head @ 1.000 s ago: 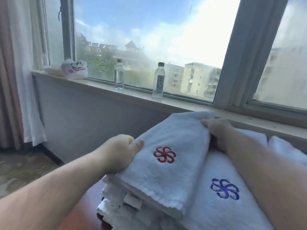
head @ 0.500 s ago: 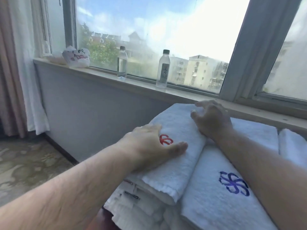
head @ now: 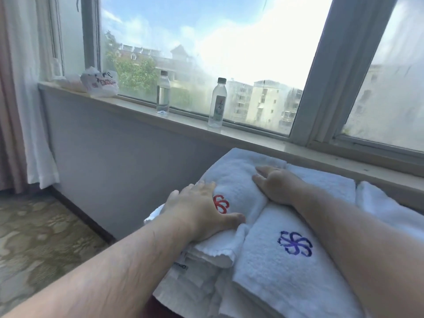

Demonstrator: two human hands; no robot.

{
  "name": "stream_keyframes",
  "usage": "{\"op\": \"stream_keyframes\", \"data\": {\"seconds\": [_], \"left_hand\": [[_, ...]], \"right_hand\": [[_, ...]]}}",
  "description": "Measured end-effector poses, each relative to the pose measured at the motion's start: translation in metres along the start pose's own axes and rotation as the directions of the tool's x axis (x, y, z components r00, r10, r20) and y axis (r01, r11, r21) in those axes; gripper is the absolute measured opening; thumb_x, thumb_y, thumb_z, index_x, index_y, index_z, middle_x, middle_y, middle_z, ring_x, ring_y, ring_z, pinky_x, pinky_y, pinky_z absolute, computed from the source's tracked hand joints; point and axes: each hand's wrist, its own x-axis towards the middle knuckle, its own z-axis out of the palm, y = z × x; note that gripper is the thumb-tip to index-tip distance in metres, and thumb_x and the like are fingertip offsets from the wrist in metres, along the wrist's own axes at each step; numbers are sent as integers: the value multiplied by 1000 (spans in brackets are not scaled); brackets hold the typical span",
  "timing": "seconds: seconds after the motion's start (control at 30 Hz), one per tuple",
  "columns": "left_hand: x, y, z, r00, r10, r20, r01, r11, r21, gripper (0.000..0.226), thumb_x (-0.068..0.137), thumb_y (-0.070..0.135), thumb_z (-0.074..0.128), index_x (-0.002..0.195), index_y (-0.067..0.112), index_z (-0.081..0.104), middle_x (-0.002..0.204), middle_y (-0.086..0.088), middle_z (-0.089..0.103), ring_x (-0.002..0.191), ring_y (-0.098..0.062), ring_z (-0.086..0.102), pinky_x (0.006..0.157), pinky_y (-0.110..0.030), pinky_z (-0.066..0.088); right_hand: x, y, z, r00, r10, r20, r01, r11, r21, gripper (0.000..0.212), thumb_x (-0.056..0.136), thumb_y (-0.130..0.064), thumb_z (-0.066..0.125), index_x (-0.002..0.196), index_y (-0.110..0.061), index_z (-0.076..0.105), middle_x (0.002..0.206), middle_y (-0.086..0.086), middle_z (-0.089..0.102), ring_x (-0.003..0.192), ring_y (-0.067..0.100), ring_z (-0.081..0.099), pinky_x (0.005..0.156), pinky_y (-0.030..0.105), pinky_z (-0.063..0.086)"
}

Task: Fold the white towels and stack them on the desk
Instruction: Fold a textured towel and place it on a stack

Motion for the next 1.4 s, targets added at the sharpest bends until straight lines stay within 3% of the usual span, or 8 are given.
{"op": "stream_keyframes", "data": {"seconds": [0.2, 0.3, 0.73, 0.9, 1.07, 1.17, 1.27, 1.4], "left_hand": [[-41, 7, -18, 908, 270, -319, -267, 962, 54, 55, 99, 61, 36, 143, 33, 51, 151, 14, 45, 142, -11, 26, 116, -34, 16], [-82, 37, -26, 887, 283, -365, -328, 943, -65, 46, 100, 52, 38, 138, 32, 57, 143, 14, 51, 136, -11, 31, 112, -35, 23], [-250, 281, 92, 688, 686, -236, -724, 628, -284, 25, 96, 42, 56, 117, 35, 68, 117, 16, 58, 117, -6, 44, 100, -19, 31], [-274, 358, 179, 704, 703, -101, -687, 639, -346, 33, 98, 47, 49, 125, 34, 61, 123, 15, 54, 119, -9, 41, 104, -27, 35], [-271, 390, 242, 802, 595, -47, -557, 718, -417, 37, 95, 49, 43, 128, 37, 57, 123, 19, 52, 123, -5, 42, 101, -26, 36], [-254, 400, 257, 868, 497, -15, -456, 784, -422, 54, 84, 56, 34, 132, 39, 52, 126, 18, 54, 121, -6, 47, 103, -34, 42], [-244, 402, 262, 895, 445, -1, -400, 803, -441, 53, 81, 55, 35, 132, 45, 49, 124, 22, 55, 118, -4, 49, 101, -39, 46], [-240, 399, 259, 910, 414, -35, -308, 615, -726, 39, 81, 55, 43, 118, 55, 55, 108, 33, 53, 103, 0, 56, 87, -37, 56]], "right_hand": [[-104, 11, -27, 993, 54, -104, -56, 998, -13, 30, 97, -40, 57, 114, -19, 71, 121, 1, 68, 98, 18, 57, 81, 30, 43], [-165, 24, -45, 970, 39, -241, -46, 999, -22, 23, 94, -34, 61, 108, -20, 73, 111, 0, 71, 100, 18, 59, 79, 27, 39], [-486, 234, -45, 678, 530, -509, -421, 848, 321, 24, 87, -26, 73, 64, -24, 68, 63, -14, 65, 65, 1, 59, 60, 11, 36], [-544, 313, -19, 548, 629, -552, -591, 758, 276, 10, 89, -35, 69, 91, -26, 71, 97, -5, 67, 108, 23, 58, 86, 27, 42], [-541, 373, -15, 638, 626, -448, -657, 746, 106, 79, 92, -68, 44, 157, -24, 29, 165, -7, 25, 151, 14, 24, 117, 46, 22], [-529, 399, -8, 608, 660, -441, -758, 648, -76, 72, 90, -73, 44, 149, -32, 43, 156, -13, 41, 139, 15, 40, 107, 44, 28], [-525, 403, -12, 537, 649, -539, -757, 653, 32, 28, 95, -50, 58, 115, -36, 70, 125, -13, 66, 118, 14, 52, 89, 38, 28], [-524, 384, -20, 552, 433, -713, -610, 792, 9, 7, 94, -33, 69, 92, -30, 75, 100, -14, 73, 110, 15, 62, 98, 43, 33]]}}
